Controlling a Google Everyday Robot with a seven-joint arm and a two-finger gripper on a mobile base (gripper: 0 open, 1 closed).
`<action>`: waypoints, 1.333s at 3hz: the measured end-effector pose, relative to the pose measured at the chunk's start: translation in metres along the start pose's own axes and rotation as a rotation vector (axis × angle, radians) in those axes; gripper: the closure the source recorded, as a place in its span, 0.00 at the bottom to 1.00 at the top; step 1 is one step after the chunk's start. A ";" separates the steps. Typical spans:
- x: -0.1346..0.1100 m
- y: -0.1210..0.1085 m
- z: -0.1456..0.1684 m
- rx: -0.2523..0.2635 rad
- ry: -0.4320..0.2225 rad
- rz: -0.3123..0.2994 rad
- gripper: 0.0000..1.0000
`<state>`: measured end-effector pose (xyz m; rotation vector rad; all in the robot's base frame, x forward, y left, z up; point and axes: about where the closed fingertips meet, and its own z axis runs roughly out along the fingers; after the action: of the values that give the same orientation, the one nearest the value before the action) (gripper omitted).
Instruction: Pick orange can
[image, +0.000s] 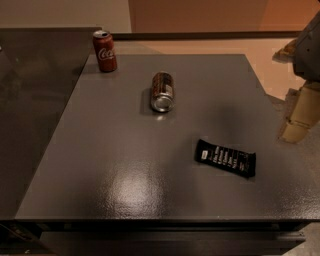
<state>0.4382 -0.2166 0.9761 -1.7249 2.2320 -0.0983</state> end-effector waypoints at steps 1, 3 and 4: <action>-0.001 0.000 0.000 0.003 0.000 -0.001 0.00; -0.036 -0.030 0.011 0.037 -0.060 -0.153 0.00; -0.068 -0.051 0.027 0.052 -0.117 -0.310 0.00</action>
Offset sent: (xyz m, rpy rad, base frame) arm 0.0360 0.0239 0.0006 0.0066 -0.0484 0.1231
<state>0.5086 -0.1615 0.9776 -1.9812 1.8507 -0.1206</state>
